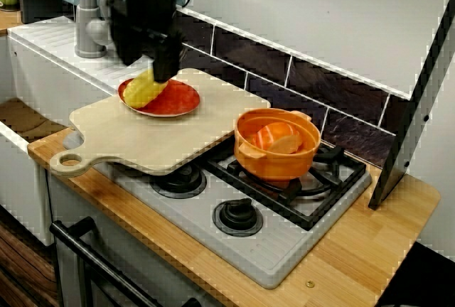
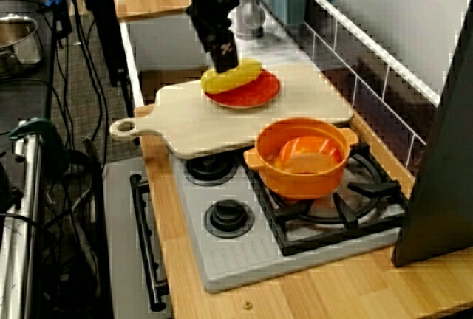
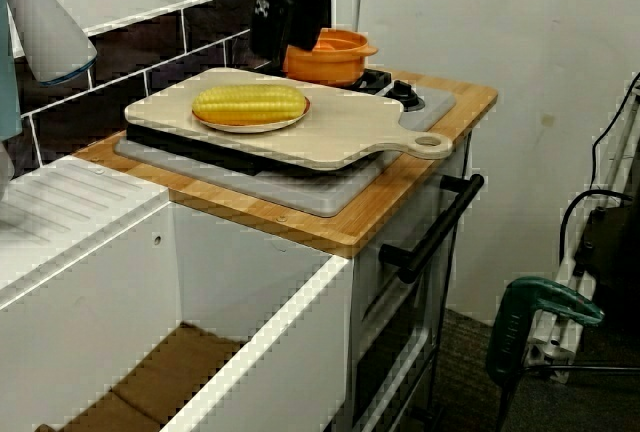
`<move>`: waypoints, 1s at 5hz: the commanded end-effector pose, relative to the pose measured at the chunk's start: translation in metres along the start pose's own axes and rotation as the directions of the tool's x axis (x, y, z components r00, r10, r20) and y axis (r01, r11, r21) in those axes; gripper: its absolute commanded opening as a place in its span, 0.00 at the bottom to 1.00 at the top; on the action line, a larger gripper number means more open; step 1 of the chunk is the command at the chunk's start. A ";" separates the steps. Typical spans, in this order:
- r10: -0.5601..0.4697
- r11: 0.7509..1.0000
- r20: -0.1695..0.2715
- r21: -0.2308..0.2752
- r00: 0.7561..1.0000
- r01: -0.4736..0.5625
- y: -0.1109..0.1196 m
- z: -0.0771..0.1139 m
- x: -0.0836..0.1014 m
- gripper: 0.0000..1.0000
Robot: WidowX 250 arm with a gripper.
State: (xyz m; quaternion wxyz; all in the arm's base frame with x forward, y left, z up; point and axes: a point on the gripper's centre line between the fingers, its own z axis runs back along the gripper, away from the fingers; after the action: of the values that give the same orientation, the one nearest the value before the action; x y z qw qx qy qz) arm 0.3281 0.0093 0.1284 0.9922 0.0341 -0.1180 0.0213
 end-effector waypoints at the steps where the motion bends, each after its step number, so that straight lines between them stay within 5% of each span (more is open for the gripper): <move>1: 0.024 1.000 0.143 -0.014 0.989 -0.023 -0.012 0.050 0.021 1.00; 2: 0.098 0.987 0.212 0.101 0.972 -0.122 -0.038 0.056 0.031 1.00; 4: 0.200 0.975 0.226 0.055 0.953 -0.218 -0.096 0.054 0.036 1.00; 5: 0.173 0.981 0.183 0.051 0.968 -0.185 -0.112 0.040 0.039 1.00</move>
State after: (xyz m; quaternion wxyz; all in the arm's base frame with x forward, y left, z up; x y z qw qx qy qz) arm 0.3634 -0.1038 0.1489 0.9753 0.0667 -0.1798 0.1094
